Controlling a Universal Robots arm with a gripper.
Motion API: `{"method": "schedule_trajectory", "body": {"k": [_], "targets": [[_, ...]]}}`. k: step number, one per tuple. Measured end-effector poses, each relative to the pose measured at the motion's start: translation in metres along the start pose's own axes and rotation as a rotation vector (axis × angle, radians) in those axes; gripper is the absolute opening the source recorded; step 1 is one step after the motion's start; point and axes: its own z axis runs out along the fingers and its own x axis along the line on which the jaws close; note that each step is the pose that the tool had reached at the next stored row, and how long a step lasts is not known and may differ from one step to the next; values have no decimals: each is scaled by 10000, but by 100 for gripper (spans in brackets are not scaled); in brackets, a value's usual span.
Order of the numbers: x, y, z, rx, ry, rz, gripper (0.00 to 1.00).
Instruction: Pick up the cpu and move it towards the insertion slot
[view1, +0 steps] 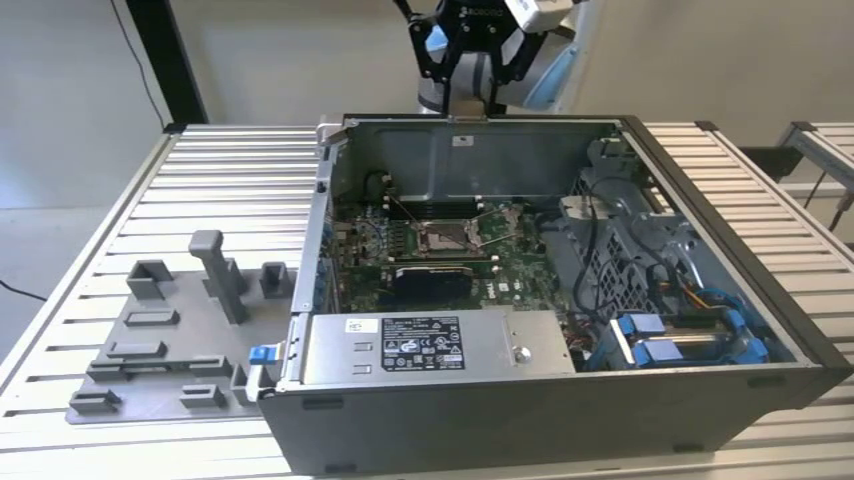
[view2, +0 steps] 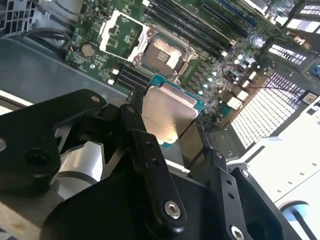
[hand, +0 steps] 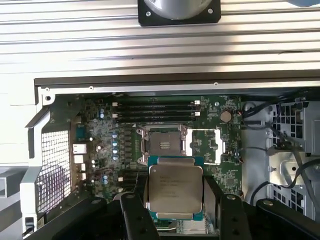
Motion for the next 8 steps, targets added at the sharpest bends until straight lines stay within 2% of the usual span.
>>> {"method": "schedule_trajectory", "body": {"k": [8], "targets": [[1, 10, 1, 1, 1, 1, 0]]}}
